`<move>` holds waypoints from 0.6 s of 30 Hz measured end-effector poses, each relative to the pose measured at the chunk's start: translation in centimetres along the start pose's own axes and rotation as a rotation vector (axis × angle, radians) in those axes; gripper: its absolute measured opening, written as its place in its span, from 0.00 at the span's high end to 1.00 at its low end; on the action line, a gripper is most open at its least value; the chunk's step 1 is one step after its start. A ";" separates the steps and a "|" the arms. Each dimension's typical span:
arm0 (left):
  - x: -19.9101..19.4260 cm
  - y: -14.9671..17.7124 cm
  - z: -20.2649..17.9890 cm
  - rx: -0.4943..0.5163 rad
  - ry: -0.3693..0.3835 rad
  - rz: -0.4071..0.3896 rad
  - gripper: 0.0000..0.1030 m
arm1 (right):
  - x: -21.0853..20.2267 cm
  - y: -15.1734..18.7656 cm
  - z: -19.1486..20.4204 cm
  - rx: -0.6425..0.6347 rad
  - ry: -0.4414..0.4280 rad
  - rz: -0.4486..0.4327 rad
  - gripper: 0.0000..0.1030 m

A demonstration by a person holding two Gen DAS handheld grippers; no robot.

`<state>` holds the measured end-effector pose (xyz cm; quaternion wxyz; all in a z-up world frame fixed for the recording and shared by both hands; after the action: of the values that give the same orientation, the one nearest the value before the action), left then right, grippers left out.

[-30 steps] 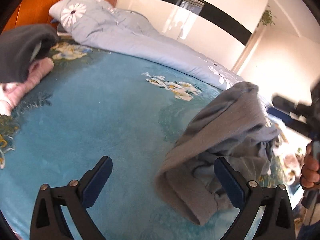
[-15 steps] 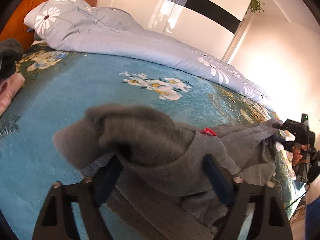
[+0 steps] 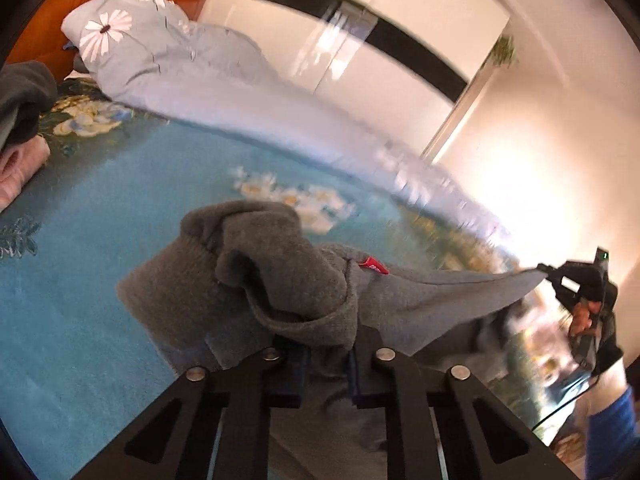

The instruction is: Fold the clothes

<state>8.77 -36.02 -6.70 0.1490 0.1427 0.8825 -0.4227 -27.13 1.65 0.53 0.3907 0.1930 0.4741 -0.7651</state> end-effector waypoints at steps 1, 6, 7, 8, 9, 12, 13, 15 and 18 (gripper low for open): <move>-1.0 -0.5 -0.6 0.010 0.010 -0.027 0.87 | -1.7 -0.5 0.7 -0.019 -0.025 -0.032 0.97; -7.5 -4.1 -4.9 0.120 0.046 -0.178 0.88 | -11.2 -1.5 5.4 -0.175 -0.115 -0.258 0.97; -8.7 -4.7 -5.6 0.141 0.048 -0.195 0.88 | -13.5 -1.4 6.4 -0.212 -0.131 -0.314 0.97; -10.1 -5.3 -6.3 0.171 0.047 -0.218 0.88 | -15.7 -1.2 7.4 -0.248 -0.146 -0.370 0.97; -12.0 -6.0 -7.1 0.215 0.043 -0.251 0.88 | -17.2 -1.0 8.2 -0.275 -0.155 -0.411 0.97; -14.8 -8.2 -8.2 0.270 0.015 -0.291 0.88 | -19.4 -0.5 10.2 -0.339 -0.170 -0.477 0.97; -14.8 -8.8 -7.9 0.269 0.009 -0.283 0.88 | -19.6 -0.3 10.8 -0.358 -0.169 -0.490 0.97; -14.0 -9.7 -7.0 0.259 -0.017 -0.251 0.88 | -17.9 -0.2 11.7 -0.397 -0.125 -0.481 0.97; -10.6 -10.5 -4.1 0.224 -0.080 -0.171 0.88 | -12.4 0.0 12.5 -0.414 -0.039 -0.369 0.97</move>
<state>13.90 -40.46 7.20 0.1303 0.0658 0.8320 -0.5352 -18.52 -4.17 14.69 0.2850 0.0047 0.6398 -0.7138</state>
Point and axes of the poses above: each gripper's, at about its wrist camera, not at the fingertips, and x roughly the way its jaws point, z to its left, y to its underside, the point moved 7 cm from there along x, roughly the way its jaws point, and after that the axes turned 14 degrees about y, right-handed, at the moved point
